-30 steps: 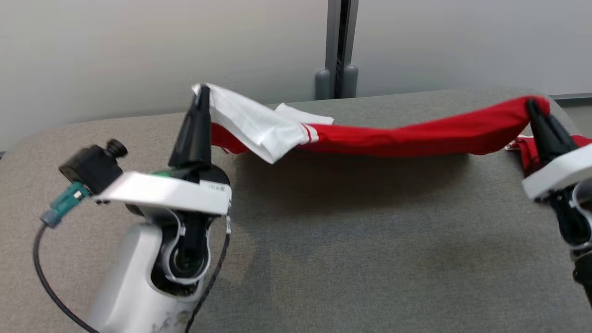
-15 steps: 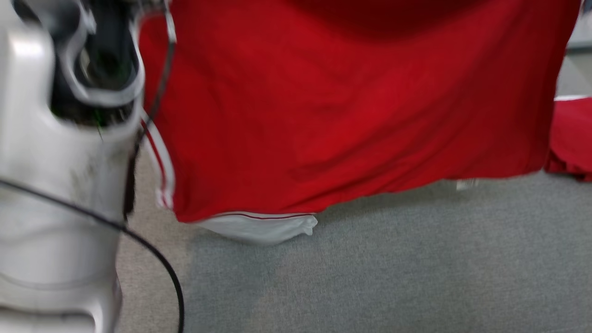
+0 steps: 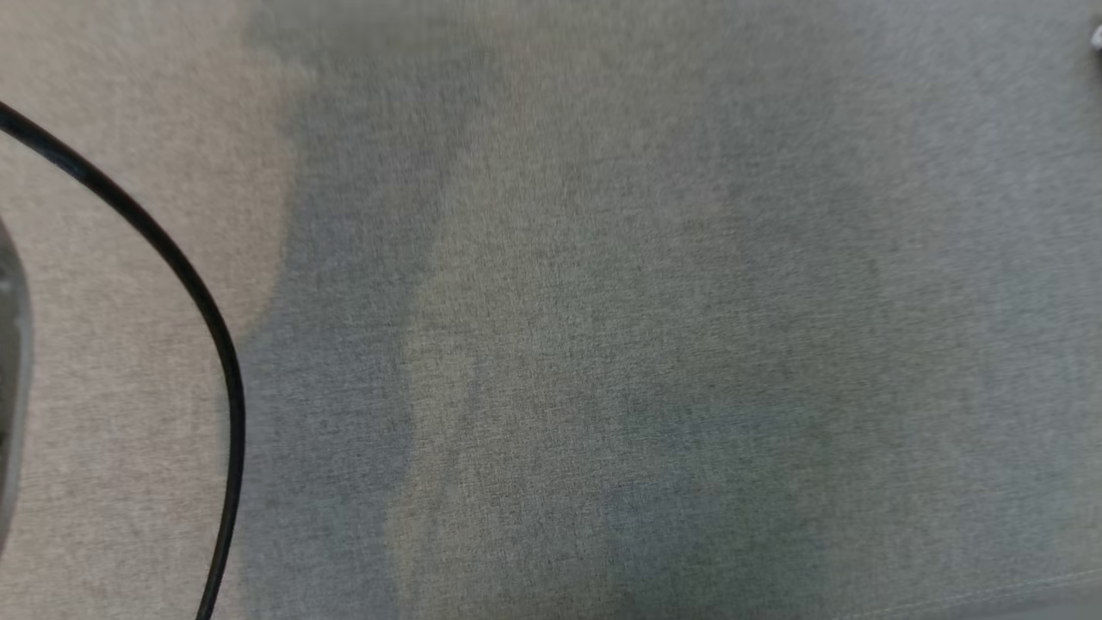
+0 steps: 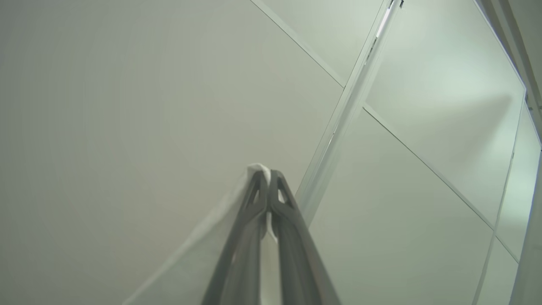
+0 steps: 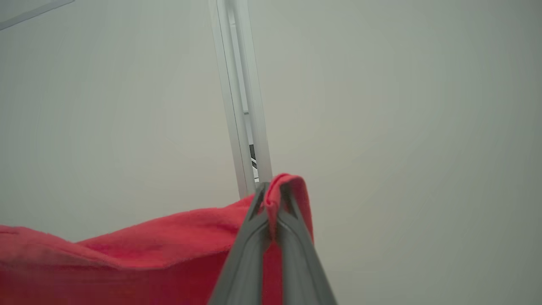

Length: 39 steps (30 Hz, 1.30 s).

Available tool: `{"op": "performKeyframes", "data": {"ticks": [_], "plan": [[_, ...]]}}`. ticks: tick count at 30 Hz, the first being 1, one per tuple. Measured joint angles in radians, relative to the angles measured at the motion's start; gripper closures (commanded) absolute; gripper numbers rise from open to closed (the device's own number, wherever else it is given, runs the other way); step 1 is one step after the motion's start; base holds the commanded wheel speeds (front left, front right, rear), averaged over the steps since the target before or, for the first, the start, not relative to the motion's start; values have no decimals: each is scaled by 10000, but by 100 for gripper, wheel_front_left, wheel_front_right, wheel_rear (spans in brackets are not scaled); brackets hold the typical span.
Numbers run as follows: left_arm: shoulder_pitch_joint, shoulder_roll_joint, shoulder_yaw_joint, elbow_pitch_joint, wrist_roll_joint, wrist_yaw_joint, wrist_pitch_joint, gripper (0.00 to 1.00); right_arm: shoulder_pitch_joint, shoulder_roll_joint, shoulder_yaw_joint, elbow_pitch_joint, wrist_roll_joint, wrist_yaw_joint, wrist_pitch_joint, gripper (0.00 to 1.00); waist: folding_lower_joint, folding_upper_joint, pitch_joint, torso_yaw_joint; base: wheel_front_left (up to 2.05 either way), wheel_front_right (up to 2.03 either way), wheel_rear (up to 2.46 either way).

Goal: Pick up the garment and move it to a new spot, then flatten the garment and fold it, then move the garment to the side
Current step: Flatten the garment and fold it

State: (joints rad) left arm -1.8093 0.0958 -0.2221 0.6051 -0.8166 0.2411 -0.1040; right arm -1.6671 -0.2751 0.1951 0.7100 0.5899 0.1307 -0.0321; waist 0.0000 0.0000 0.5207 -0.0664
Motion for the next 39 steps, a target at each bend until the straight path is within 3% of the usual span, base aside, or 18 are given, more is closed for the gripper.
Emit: {"op": "performKeyframes", "data": {"ticks": [3, 5, 14, 20, 29, 33, 39], "plan": [[-700, -182, 77, 1287, -44, -529, -876, 100, -641, 176, 234, 1081, -198, 0, -1687, 100, 0, 0, 704, 47, 0, 0, 0], [-793, -259, -8, 1756, -58, -821, -1091, 100, -652, 261, 481, 1400, -10, 0, -1981, 100, 0, 0, 967, 107, 0, 0, 0], [422, -451, -426, 3164, -144, -1714, -1523, 100, 1104, -130, 1751, 2470, 1565, 0, -2196, 100, 1, 0, 1729, 818, 0, 0, 0], [1928, -462, -612, 3513, -15, -1935, -1559, 100, 2381, -347, 2761, 2456, 2625, 0, -2238, 100, 0, 0, 1901, 1292, 0, 0, 0], [4404, -359, -1448, 3743, 1214, -2713, -1569, 100, 4135, -742, 4071, 2506, 4004, 0, -2044, 100, 1, 0, 1016, 1489, 0, 0, 0], [5172, 245, -2033, 3986, 1906, -2911, -1574, 100, 4682, -928, 4617, 2759, 4320, 0, -1816, 100, 0, 0, 447, 1534, 0, 0, 0], [6329, 677, -3250, 4347, 2844, -3256, -1407, 100, 5322, -1049, 5246, 3122, 4621, 2, -1707, 100, 0, 0, -355, 1629, 0, 0, 0]]}}
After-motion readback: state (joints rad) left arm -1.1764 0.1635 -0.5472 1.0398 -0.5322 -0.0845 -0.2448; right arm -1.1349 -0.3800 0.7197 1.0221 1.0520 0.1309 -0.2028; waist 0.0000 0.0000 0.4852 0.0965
